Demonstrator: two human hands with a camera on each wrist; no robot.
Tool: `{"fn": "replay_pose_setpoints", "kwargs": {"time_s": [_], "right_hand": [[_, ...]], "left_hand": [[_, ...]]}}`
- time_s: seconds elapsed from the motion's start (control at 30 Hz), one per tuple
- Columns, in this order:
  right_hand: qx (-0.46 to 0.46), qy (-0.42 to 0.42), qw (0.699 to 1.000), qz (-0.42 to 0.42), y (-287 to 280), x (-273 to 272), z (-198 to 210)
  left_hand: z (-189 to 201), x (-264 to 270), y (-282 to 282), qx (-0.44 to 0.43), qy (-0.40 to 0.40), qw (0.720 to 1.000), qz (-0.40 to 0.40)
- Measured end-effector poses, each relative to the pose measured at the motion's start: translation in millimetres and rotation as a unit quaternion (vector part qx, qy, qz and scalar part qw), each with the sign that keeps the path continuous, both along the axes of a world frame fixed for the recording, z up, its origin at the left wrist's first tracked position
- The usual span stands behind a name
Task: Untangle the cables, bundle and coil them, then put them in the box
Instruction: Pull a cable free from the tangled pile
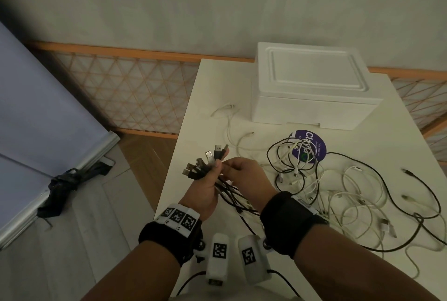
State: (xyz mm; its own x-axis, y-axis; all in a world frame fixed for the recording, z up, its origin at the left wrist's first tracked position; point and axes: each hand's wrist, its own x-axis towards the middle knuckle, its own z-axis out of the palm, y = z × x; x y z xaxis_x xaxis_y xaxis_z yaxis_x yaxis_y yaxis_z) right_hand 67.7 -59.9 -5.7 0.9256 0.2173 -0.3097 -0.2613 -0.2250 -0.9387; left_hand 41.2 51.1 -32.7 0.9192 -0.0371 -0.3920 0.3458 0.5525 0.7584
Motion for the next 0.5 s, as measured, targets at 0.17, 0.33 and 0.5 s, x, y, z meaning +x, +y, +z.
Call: {"fn": "replay_pose_setpoints", "kwargs": {"time_s": [0.17,0.33,0.5], "right_hand": [[-0.044,-0.049,0.997,-0.040,5.5,0.9,1.8],[-0.020,-0.066,0.997,-0.031,5.8,-0.1,4.2],[-0.020,-0.066,0.996,-0.055,6.7,0.6,-0.3]], "left_hand": [[-1.1,1.3,-1.8,0.025,0.036,0.999,-0.027],[2.5,1.6,-1.3,0.026,0.038,0.999,-0.016],[3.3,4.3,-1.5,-0.027,0.028,0.999,0.000]]}}
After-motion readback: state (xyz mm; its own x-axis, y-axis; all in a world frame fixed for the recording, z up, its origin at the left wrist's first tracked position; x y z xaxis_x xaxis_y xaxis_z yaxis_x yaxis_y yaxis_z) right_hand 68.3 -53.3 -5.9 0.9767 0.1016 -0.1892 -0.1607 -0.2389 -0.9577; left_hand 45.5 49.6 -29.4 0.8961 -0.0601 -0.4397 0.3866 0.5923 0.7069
